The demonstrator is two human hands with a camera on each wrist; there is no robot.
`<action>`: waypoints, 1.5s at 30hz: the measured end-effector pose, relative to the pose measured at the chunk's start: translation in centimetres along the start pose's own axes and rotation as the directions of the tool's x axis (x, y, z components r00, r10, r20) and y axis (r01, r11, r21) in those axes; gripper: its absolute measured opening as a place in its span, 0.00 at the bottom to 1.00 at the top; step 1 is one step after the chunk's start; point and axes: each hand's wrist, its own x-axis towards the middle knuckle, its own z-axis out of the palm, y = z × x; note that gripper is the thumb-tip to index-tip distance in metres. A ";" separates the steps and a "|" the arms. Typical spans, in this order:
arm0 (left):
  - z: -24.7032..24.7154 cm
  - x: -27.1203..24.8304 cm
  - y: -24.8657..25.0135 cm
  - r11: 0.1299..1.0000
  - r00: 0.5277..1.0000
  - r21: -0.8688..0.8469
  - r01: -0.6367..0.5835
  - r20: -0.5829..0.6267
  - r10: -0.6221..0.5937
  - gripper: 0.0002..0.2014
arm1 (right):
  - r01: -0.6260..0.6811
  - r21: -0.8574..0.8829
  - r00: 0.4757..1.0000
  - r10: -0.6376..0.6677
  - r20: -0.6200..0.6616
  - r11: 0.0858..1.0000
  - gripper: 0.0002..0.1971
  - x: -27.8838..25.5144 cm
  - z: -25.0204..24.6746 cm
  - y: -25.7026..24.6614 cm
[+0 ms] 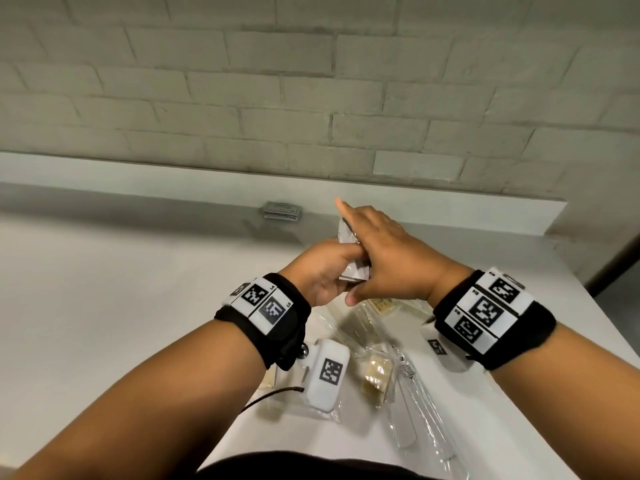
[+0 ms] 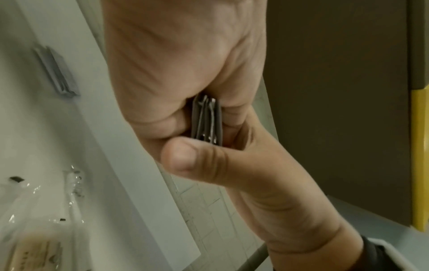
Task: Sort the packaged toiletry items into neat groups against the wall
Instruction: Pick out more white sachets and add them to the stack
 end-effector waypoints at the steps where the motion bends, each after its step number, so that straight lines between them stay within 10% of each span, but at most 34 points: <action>1: 0.0 0.1 0.0 1.000 1.000 0.004 0.001 -0.007 -0.001 0.12 | 0.001 0.007 1.000 -0.001 0.005 1.000 0.66 0.0 0.0 -0.1; 9: 0.3 0.0 0.7 0.979 0.995 -0.189 -0.083 -0.063 0.072 0.10 | 0.005 0.150 0.997 0.006 -0.076 0.989 0.67 -0.4 -0.2 -0.1; 15: -1.2 0.7 1.3 0.816 0.945 -0.476 -0.327 -0.184 0.271 0.05 | -0.129 0.797 0.936 0.339 -0.099 0.590 0.10 -0.2 0.3 0.1; 23: -1.1 0.3 0.2 0.858 0.935 -0.375 -0.352 -0.106 0.338 0.07 | -0.091 0.953 0.958 0.288 0.004 0.288 0.07 1.3 2.0 -1.7; 28: -3.6 0.2 -0.6 0.876 0.932 -0.318 -0.362 -0.092 0.351 0.13 | -0.178 0.946 0.945 0.315 0.087 0.272 0.06 1.7 2.9 -1.1; 31: -6.8 0.0 -0.3 0.886 0.871 0.031 -0.463 -0.173 0.461 0.27 | -0.282 0.921 0.921 0.346 0.181 0.268 0.07 2.3 3.1 -0.2; 33: -8.9 -0.4 0.4 0.738 0.834 0.473 -0.481 -0.012 0.552 0.24 | -0.369 0.881 0.903 0.340 0.264 0.297 0.07 3.1 3.8 0.4; 35: -10.6 -0.4 1.1 0.329 0.846 0.836 -0.440 0.262 0.464 0.21 | -0.451 0.827 0.882 0.308 0.356 0.336 0.07 4.2 4.6 0.5; 38: -12.0 0.6 1.3 -0.126 0.882 0.910 -0.394 0.413 0.225 0.17 | -0.522 0.768 0.853 0.243 0.462 0.371 0.06 6.4 5.7 0.1; 42: -14.5 3.1 1.0 -0.180 0.905 0.919 -0.350 0.381 0.188 0.14 | -0.565 0.726 0.825 0.257 0.503 0.393 0.06 9.8 7.2 -0.4; 45: -16.9 5.8 0.9 -0.123 0.936 0.948 -0.294 0.311 0.165 0.15 | -0.479 0.592 0.875 0.300 0.379 0.649 0.17 13.0 8.5 -0.1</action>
